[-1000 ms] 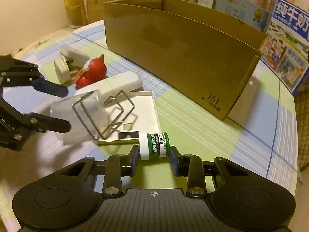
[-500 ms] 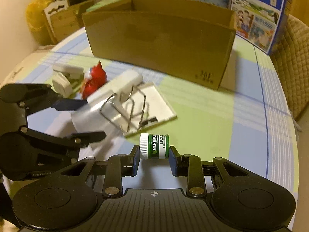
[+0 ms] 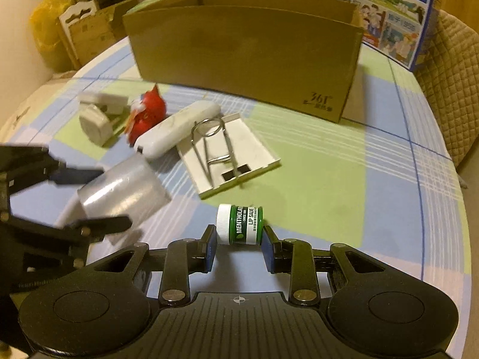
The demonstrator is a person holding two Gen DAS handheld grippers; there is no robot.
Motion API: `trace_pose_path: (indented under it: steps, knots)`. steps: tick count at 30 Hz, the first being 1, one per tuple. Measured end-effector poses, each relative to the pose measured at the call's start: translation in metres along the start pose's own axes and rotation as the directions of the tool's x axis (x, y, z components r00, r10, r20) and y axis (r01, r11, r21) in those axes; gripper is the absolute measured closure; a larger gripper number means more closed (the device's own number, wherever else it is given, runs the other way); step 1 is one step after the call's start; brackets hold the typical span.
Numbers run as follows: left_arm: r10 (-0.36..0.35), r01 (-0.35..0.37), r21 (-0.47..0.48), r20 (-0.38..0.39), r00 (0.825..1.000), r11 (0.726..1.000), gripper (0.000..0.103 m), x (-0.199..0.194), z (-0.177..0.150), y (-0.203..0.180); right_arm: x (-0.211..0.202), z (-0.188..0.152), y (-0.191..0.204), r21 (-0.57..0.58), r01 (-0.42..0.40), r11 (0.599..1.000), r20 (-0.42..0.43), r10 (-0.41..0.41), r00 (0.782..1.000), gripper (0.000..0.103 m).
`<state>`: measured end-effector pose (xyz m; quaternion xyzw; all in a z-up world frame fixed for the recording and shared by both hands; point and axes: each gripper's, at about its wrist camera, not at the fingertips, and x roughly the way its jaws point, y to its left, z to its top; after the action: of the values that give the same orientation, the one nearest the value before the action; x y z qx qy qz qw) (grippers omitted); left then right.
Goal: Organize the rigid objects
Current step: 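Grasp the green-and-white lip balm jar with the right tool while the left tool approaches the clear cup, then close the left tool on the clear plastic cup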
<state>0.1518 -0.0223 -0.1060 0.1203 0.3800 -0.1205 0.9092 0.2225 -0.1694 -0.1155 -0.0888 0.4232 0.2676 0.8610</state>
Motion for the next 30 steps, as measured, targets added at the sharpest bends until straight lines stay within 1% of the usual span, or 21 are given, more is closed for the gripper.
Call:
trace_pose_path:
  steps: [1, 4, 8, 11, 16, 22, 28, 30]
  knots:
    - [0.001, -0.001, 0.003, 0.005, 1.000, 1.000, 0.050, 0.000, 0.001, -0.001, 0.001, -0.001, 0.001, -0.001, 0.004, 1.000, 0.000, -0.004, 1.000, 0.075]
    - [-0.003, 0.003, 0.004, 0.006, 1.000, 1.000, 0.050, 0.000, 0.000, -0.001, 0.004, -0.002, -0.001, 0.006, -0.002, 1.000, -0.009, 0.002, 1.000, 0.074]
    - [0.000, 0.000, -0.006, 0.003, 1.000, 1.000, 0.050, 0.003, 0.000, 0.000, 0.004, 0.000, -0.001, 0.016, 0.001, 1.000, 0.008, -0.001, 1.000, 0.074]
    - [0.003, -0.003, -0.014, 0.003, 1.000, 1.000, 0.050, 0.006, 0.001, 0.001, 0.004, 0.002, -0.003, 0.040, 0.005, 0.999, 0.018, -0.006, 1.000, 0.074]
    - [-0.011, 0.011, -0.039, -0.003, 1.000, 0.999, 0.050, 0.011, 0.004, 0.004, 0.005, 0.006, -0.005, 0.069, 0.025, 0.997, 0.027, -0.027, 0.999, 0.074]
    - [0.002, -0.003, -0.036, -0.023, 1.000, 0.999, 0.050, 0.017, 0.003, 0.004, 0.008, 0.010, -0.007, 0.105, 0.016, 0.994, 0.027, -0.018, 0.999, 0.073]
    - [-0.006, 0.004, -0.054, -0.028, 1.000, 0.999, 0.051, 0.019, 0.004, 0.007, 0.011, 0.013, -0.007, 0.122, 0.021, 0.992, 0.043, -0.026, 0.999, 0.072]
    - [-0.011, 0.009, -0.064, -0.029, 1.000, 0.998, 0.054, 0.020, 0.004, 0.009, 0.012, 0.014, -0.007, 0.124, 0.025, 0.992, 0.043, -0.031, 0.999, 0.072]
